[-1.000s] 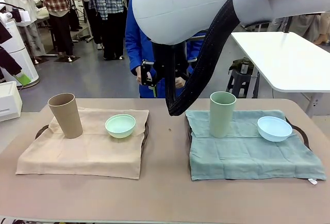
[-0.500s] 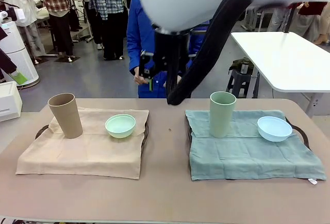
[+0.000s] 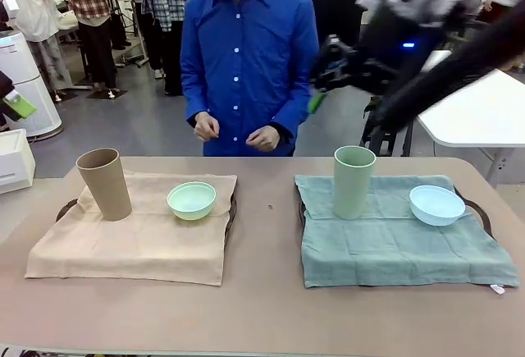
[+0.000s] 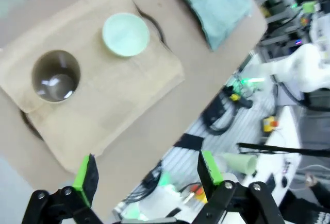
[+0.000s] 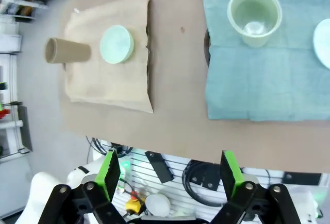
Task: Set up a tray with a mat and arrange the tableware.
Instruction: Place the Picnic Bowl and Reusable plastic cup back onto the Handle tray in front of the human's position.
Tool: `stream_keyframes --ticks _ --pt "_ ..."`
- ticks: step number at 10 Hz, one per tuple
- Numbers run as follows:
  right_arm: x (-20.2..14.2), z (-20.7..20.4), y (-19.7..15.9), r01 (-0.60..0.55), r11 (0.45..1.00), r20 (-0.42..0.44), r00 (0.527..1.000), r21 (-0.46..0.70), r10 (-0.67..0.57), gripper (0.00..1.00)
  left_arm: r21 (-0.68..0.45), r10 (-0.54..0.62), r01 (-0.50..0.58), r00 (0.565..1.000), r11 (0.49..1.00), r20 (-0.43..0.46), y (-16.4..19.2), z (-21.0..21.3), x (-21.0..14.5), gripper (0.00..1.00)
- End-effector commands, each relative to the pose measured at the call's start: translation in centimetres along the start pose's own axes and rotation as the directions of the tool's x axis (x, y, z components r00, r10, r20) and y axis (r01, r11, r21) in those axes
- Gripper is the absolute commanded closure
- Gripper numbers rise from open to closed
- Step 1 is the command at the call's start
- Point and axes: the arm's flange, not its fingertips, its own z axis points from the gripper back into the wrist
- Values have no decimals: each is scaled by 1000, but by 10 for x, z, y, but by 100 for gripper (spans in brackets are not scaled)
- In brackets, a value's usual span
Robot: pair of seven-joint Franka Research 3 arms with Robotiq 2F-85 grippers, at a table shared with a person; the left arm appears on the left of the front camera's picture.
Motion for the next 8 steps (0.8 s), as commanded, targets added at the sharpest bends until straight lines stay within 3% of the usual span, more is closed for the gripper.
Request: stream_keyframes --ticks 1,3,5,8 --pt "-15 14 -65 13 988 37 999 154 -19 0 -150 136 -125 989 981 61 9 12 0 0" --pt "-22 29 -112 87 950 63 992 298 -111 0 -221 273 -249 958 943 84 26 16 -6 0" --pt "-34 36 -152 73 911 93 988 405 -120 0 -244 411 -368 899 897 152 49 21 -23 0" --pt "-44 47 -196 67 904 186 970 423 -159 0 -280 491 -435 853 856 177 76 27 -56 0"
